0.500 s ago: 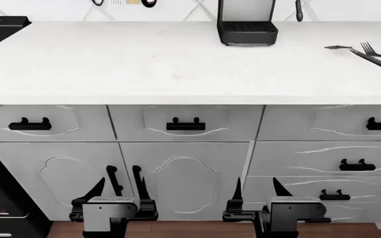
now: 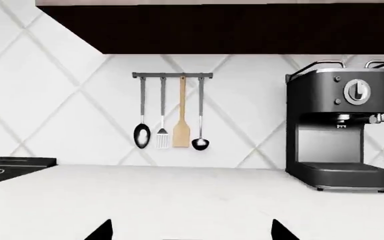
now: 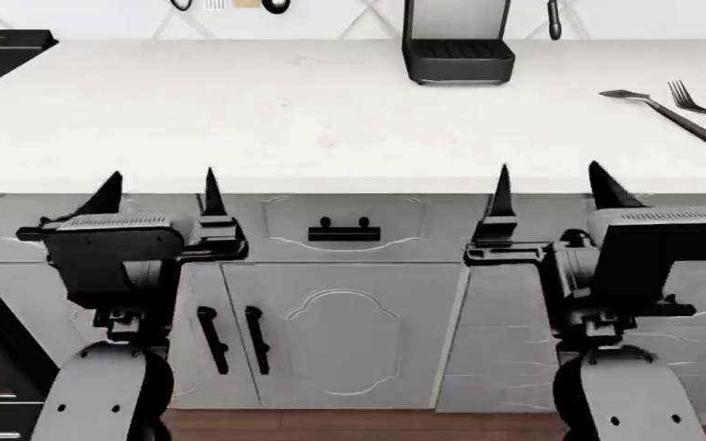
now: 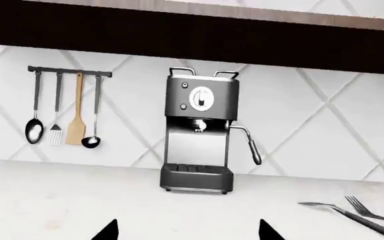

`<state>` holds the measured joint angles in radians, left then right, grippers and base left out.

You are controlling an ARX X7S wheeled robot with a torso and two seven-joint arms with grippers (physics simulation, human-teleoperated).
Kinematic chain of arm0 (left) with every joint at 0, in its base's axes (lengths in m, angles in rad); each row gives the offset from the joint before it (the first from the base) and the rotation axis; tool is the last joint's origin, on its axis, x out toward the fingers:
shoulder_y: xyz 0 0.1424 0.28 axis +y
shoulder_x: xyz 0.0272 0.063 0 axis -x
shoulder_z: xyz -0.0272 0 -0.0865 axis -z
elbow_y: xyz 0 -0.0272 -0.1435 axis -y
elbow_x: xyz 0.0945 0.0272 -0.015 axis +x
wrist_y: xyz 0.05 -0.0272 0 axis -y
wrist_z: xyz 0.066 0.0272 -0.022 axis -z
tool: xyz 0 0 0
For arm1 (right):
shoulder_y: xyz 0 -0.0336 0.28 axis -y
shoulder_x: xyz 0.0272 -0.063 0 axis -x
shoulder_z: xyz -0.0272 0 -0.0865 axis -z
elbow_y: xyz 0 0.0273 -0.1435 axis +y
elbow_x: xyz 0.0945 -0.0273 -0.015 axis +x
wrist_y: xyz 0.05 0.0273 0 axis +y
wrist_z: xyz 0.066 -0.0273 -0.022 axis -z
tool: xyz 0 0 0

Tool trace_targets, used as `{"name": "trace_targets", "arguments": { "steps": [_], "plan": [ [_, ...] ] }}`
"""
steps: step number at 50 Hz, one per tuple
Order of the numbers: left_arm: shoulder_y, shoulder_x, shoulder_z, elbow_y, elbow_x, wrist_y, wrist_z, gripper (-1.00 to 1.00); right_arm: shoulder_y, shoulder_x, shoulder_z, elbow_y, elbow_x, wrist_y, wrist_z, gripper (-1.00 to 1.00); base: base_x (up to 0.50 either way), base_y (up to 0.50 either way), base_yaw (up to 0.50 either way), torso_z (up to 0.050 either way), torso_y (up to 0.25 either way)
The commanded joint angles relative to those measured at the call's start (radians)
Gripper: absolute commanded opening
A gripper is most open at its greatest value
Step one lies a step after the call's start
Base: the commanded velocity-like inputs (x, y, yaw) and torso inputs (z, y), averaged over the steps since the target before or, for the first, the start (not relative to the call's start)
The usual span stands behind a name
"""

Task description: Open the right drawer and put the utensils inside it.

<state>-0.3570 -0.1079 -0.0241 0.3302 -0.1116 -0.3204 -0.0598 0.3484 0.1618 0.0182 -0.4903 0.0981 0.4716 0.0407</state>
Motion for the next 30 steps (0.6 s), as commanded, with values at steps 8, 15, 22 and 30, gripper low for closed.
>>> {"name": "trace_targets", "arguments": {
  "steps": [8, 15, 22, 30],
  "plan": [
    [-0.382, -0.079, -0.054, 0.252, -0.077, -0.278, -0.036, 1.00, 0.386, 0.102, 0.047, -0.333, 0.059, 0.383, 0.000, 1.00, 0.00, -0.01, 0.00, 0.000, 0.000],
    [-0.384, -0.084, -0.048, 0.250, -0.076, -0.272, -0.040, 1.00, 0.383, 0.109, 0.049, -0.332, 0.063, 0.376, -0.001, 1.00, 0.00, -0.46, 0.00, 0.000, 0.000],
    [-0.380, -0.091, -0.043, 0.250, -0.074, -0.262, -0.043, 1.00, 0.376, 0.106, 0.051, -0.319, 0.073, 0.366, -0.004, 1.00, 0.00, -0.50, 0.00, 0.000, 0.000],
    [-0.381, -0.100, -0.043, 0.247, -0.075, -0.258, -0.047, 1.00, 0.376, 0.106, 0.045, -0.311, 0.078, 0.364, -0.003, 1.00, 0.00, -0.50, 0.00, 0.000, 0.000]
  ]
}}
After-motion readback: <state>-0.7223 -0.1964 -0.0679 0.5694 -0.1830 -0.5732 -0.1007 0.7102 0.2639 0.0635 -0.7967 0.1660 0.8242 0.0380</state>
